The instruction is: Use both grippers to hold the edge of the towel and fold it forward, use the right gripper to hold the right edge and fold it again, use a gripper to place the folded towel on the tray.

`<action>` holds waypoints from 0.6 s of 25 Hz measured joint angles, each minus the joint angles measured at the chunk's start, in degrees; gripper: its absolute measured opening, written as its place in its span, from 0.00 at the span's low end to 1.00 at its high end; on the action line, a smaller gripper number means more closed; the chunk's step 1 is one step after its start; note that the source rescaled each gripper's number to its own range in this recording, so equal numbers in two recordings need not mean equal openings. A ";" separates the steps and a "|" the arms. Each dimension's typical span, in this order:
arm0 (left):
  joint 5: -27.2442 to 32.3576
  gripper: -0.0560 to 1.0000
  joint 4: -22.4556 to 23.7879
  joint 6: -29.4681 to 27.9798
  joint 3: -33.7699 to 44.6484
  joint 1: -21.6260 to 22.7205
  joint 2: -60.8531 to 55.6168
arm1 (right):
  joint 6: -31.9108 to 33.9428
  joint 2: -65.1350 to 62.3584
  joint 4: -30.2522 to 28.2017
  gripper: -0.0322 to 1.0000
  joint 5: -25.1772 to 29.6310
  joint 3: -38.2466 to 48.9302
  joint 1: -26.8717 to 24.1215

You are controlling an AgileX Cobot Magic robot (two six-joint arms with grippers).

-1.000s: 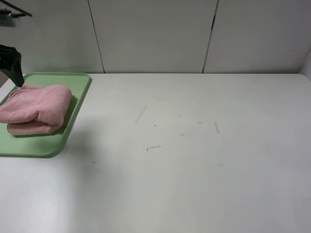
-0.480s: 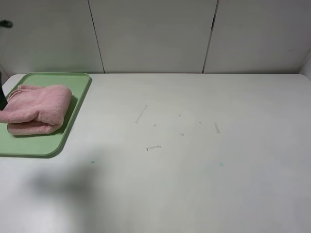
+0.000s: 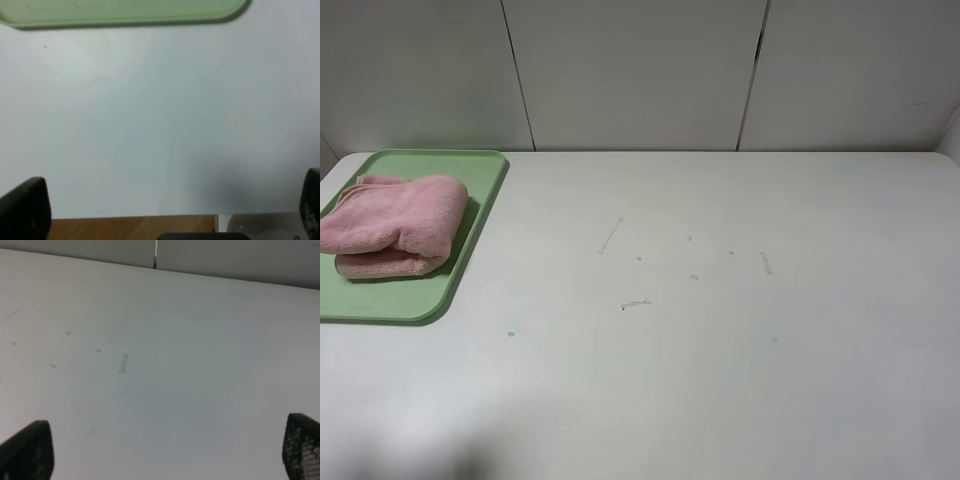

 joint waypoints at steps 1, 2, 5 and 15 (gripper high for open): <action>0.06 1.00 -0.58 0.00 1.26 0.00 -1.76 | 0.00 0.00 0.00 1.00 0.00 0.00 0.00; 0.28 1.00 -1.71 0.00 2.48 0.00 -3.76 | 0.00 0.00 0.00 1.00 0.00 0.00 0.00; 0.62 1.00 -5.88 0.00 5.66 0.00 -8.47 | 0.00 0.00 0.00 1.00 0.00 0.00 0.00; 0.86 1.00 -10.96 0.00 8.74 0.00 -17.89 | 0.00 0.00 0.00 1.00 0.01 0.00 0.00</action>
